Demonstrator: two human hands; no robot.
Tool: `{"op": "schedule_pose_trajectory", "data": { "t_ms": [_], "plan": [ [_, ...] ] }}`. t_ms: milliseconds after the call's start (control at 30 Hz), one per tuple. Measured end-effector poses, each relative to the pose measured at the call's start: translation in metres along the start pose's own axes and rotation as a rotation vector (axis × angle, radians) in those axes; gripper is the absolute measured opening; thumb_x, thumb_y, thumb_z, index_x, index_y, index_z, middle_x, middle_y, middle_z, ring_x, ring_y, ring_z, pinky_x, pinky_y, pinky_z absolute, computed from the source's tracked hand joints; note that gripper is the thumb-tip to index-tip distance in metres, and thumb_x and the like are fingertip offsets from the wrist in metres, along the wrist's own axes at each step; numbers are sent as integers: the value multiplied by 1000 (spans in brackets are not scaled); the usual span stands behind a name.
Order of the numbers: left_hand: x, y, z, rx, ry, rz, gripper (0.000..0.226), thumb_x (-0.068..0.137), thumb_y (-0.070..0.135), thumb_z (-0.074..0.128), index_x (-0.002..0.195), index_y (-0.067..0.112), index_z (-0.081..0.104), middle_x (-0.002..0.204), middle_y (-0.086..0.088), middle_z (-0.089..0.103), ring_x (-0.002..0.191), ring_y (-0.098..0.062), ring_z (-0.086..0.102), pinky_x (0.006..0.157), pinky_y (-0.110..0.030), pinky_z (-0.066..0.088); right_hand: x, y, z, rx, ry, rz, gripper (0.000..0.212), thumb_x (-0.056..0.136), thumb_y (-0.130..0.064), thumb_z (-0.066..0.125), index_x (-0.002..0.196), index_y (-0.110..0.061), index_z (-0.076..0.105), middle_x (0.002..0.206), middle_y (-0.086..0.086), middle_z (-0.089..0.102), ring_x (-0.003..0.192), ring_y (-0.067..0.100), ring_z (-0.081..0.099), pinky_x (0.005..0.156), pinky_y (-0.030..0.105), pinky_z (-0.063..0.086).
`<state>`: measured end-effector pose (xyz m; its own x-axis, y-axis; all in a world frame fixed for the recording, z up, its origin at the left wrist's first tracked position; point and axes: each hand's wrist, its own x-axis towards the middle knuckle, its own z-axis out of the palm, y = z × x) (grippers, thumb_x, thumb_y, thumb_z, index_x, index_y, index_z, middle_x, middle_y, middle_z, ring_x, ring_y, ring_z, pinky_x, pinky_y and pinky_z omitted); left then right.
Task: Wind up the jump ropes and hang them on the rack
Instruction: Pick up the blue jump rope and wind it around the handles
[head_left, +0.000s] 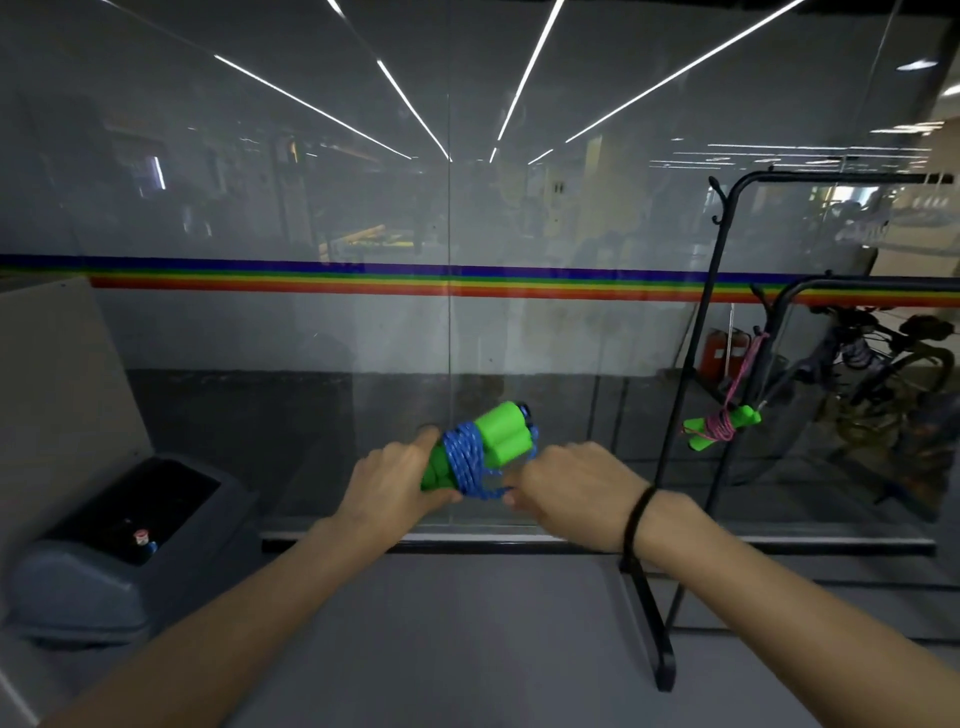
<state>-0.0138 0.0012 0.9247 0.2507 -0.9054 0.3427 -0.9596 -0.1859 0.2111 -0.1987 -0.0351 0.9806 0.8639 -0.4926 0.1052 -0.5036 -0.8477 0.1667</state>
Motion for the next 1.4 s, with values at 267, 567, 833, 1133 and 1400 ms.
{"op": "schedule_pose_trajectory", "data": {
  "t_ms": [267,567,833,1133,1400],
  "plan": [
    [-3,18,-18,25,-451,360,52,68,45,74,112,32,52,92,8,63,91,-17,58,71,-29,39,28,33,-24,265,-16,-212,29,81,-47,61,81,-20,72,69,-5,62,59,6,48,55,20,34],
    [-17,10,-10,-1052,-555,314,37,62,0,77,94,14,64,78,12,66,72,-2,58,65,-19,49,29,46,37,1346,43,222,31,90,0,48,61,-12,52,38,-14,56,39,-4,52,44,11,42],
    [-11,24,14,-1475,-411,-171,48,47,30,78,88,9,65,66,4,64,63,-8,61,81,-36,54,39,25,57,788,194,412,29,84,-10,53,56,-12,53,63,17,58,65,24,57,58,32,32],
    [-2,45,3,-1365,-222,-293,23,92,20,47,109,6,54,82,-13,63,54,-13,61,49,-22,48,30,16,47,554,643,358,9,88,-16,53,93,-9,54,81,17,69,80,36,63,68,36,44],
    [0,34,-4,-1718,-515,-387,20,71,32,63,79,16,55,66,-3,54,47,-12,50,48,-22,46,26,17,42,1075,885,236,6,81,-8,65,84,-9,70,75,-6,62,70,0,57,70,14,46]
  ]
}}
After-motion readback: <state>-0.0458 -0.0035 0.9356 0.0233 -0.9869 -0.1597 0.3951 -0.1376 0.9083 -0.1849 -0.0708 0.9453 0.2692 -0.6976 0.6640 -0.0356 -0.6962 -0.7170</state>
